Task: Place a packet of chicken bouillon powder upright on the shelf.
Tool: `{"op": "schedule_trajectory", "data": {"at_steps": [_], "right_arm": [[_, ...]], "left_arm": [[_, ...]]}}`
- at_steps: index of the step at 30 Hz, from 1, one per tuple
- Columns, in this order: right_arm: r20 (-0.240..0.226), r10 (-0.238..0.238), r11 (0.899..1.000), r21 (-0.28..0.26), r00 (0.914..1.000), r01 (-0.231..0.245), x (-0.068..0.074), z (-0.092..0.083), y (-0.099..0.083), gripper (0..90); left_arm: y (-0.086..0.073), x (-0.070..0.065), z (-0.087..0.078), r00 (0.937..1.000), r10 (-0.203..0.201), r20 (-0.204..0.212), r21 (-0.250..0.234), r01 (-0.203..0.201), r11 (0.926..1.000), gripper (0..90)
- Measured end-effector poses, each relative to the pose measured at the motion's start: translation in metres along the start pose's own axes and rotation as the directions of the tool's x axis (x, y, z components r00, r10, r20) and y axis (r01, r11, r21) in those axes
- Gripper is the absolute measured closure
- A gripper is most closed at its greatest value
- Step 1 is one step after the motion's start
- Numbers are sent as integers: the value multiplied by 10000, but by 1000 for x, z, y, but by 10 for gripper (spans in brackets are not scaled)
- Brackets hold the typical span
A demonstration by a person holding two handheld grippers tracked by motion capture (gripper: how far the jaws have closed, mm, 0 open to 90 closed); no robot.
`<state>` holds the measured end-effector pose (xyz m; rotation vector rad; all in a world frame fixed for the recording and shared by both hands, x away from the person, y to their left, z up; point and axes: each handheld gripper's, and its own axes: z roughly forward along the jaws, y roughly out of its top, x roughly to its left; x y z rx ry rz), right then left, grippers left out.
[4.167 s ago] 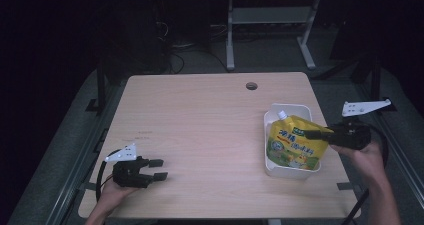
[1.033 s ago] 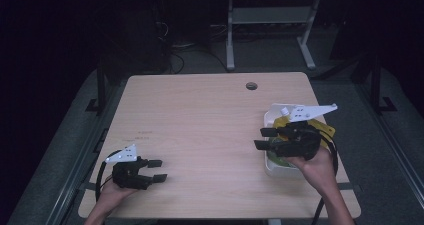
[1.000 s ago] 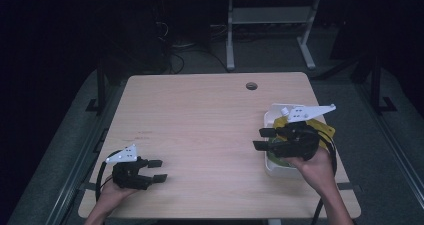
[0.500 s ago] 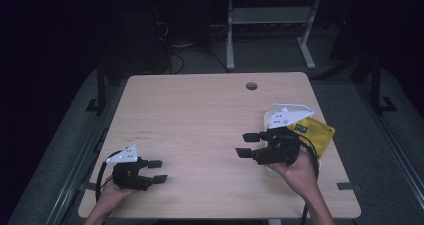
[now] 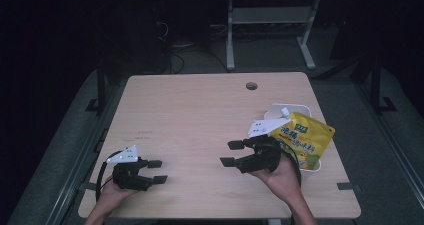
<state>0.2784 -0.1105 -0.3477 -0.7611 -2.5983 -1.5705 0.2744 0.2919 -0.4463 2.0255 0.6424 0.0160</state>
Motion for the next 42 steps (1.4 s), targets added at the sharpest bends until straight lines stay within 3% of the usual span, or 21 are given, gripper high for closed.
{"op": "schedule_trajectory", "data": {"at_steps": [11,26,42], "right_arm": [[-290,-76,9997,242,9996,83,8,23,-7,365],[-333,-200,9968,767,9992,225,16,52,-17,345],[-73,-71,9964,846,9999,77,17,71,-34,319]], "left_arm": [[0,-1,1,10000,25,-20,76,-25,10000,327],[-1,-2,1,10000,36,-81,111,-35,9999,313],[0,-4,2,9999,156,-65,195,-155,9997,307]]}}
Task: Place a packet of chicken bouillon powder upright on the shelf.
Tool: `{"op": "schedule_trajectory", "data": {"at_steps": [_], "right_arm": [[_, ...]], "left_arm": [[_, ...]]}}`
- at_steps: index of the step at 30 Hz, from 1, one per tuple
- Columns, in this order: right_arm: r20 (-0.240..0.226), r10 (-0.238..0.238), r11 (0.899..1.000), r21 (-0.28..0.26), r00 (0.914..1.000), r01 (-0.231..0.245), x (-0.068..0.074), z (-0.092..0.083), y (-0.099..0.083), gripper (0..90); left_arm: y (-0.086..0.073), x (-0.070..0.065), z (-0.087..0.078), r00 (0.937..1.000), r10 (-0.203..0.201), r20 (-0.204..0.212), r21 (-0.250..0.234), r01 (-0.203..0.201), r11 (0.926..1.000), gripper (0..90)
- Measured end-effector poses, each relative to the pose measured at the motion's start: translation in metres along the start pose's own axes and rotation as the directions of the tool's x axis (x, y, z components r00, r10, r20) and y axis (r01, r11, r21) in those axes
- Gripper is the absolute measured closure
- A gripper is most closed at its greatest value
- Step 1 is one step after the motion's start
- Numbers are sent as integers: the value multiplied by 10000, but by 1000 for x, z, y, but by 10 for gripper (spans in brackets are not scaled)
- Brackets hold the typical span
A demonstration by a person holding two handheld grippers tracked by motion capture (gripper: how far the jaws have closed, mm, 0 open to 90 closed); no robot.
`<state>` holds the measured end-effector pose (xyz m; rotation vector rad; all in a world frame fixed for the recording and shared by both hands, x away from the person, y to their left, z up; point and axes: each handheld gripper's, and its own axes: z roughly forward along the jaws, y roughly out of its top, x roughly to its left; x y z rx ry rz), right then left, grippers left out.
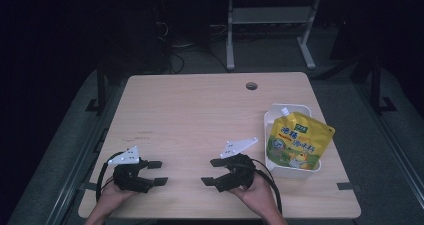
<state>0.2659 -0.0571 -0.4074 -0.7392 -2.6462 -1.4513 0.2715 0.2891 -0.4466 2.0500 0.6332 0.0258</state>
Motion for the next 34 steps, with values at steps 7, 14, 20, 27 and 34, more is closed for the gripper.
{"op": "schedule_trajectory", "data": {"at_steps": [7,14,20,27,34], "right_arm": [[258,144,9997,-195,9996,-139,-2,8,-12,311],[361,231,9996,-146,9991,-225,-4,17,-22,308],[469,302,9995,-136,9984,-296,-6,25,-29,304],[360,519,9983,-271,9980,-509,-8,33,-34,302],[291,450,9987,-271,9986,-442,-8,38,-35,302]], "left_arm": [[0,-2,1,10000,70,4,100,-70,9999,302],[-1,-5,1,9999,129,-16,131,-128,9998,295],[-1,-7,3,9998,187,-44,211,-186,9996,289],[-2,-12,10,9994,329,-45,440,-327,9985,281],[-2,-16,17,9985,547,-67,775,-540,9955,275]]}}
